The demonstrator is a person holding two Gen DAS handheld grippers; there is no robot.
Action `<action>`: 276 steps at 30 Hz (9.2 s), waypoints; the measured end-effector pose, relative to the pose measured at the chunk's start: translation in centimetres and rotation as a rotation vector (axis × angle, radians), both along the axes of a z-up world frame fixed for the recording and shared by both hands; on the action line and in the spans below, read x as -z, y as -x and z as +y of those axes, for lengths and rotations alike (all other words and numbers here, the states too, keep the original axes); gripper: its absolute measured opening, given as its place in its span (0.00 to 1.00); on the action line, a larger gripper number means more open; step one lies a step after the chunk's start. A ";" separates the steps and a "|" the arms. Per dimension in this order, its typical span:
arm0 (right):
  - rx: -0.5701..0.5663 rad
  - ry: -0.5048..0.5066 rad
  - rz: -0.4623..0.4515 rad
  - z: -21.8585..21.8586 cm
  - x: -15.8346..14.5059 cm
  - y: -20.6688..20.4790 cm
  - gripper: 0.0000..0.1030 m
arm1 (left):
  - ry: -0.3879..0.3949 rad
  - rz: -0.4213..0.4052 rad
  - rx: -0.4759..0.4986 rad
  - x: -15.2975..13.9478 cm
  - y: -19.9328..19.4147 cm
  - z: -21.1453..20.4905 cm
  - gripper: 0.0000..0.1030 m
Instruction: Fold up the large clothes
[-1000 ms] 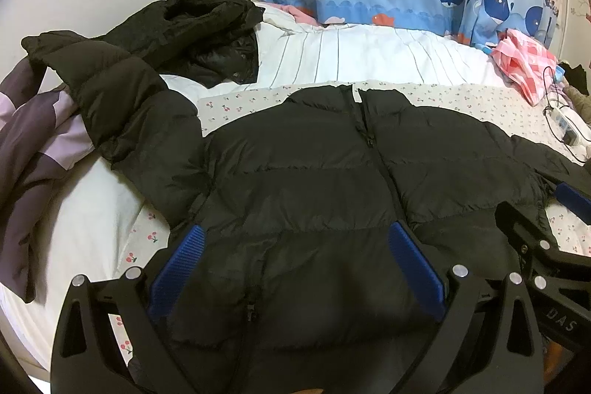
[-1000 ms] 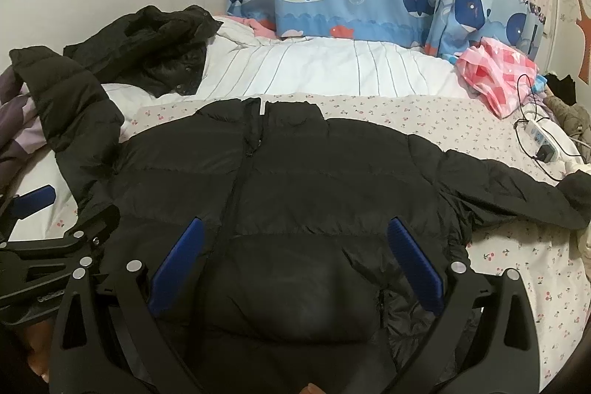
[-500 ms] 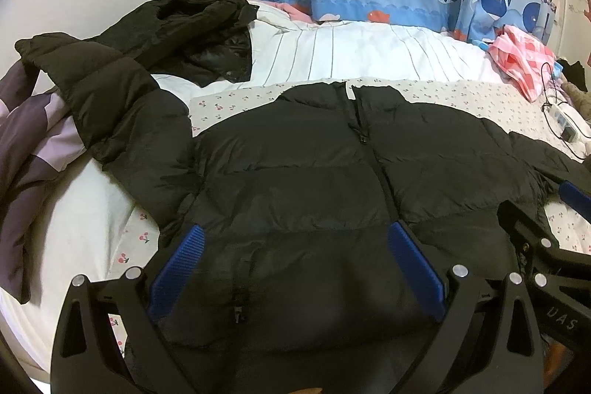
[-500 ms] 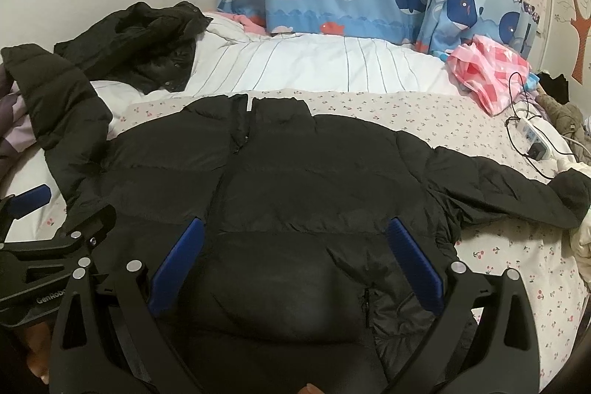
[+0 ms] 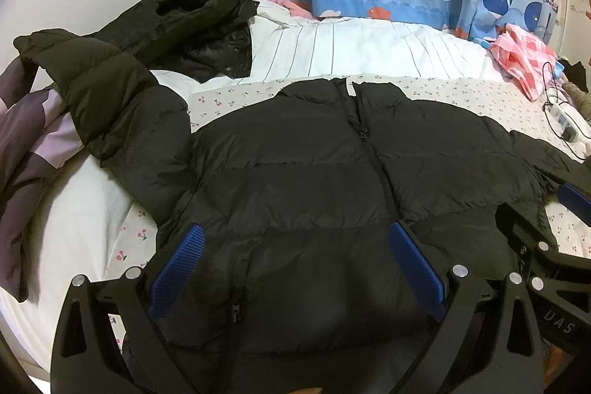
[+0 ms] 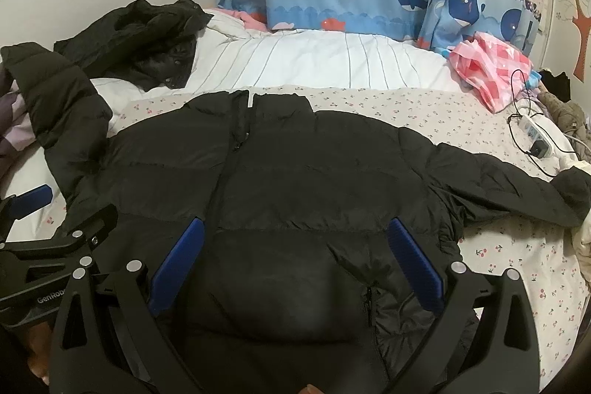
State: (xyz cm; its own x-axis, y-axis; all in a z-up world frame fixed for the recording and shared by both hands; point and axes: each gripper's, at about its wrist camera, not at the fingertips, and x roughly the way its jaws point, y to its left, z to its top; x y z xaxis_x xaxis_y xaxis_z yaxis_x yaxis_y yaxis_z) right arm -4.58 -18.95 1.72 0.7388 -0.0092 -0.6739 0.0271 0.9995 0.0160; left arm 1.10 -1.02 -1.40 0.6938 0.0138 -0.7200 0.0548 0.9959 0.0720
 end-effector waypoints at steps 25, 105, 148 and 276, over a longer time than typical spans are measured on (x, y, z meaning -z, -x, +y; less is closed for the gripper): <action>-0.002 0.000 0.002 0.0 0.0 0.0 0.93 | -0.002 -0.001 -0.001 -0.3 0.0 0.3 0.93; -0.004 -0.011 -0.010 0.1 -0.4 0.0 0.93 | 0.042 -0.043 0.001 -0.7 0.4 0.3 0.93; 0.762 -0.539 0.073 -44.1 8.3 3.2 0.93 | 0.063 -0.020 0.110 1.1 -0.4 -3.4 0.93; -0.117 -0.593 0.030 -3.2 1.7 -5.0 0.92 | 0.193 -0.186 -0.195 -4.4 3.6 13.9 0.93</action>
State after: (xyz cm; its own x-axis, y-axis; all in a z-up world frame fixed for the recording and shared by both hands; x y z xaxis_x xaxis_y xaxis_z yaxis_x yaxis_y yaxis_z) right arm 0.43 -22.15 -0.01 0.6926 0.4544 -0.5601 -0.0733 0.8169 0.5721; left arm -2.52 12.91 2.98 0.8114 0.0351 -0.5834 -0.1344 0.9827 -0.1277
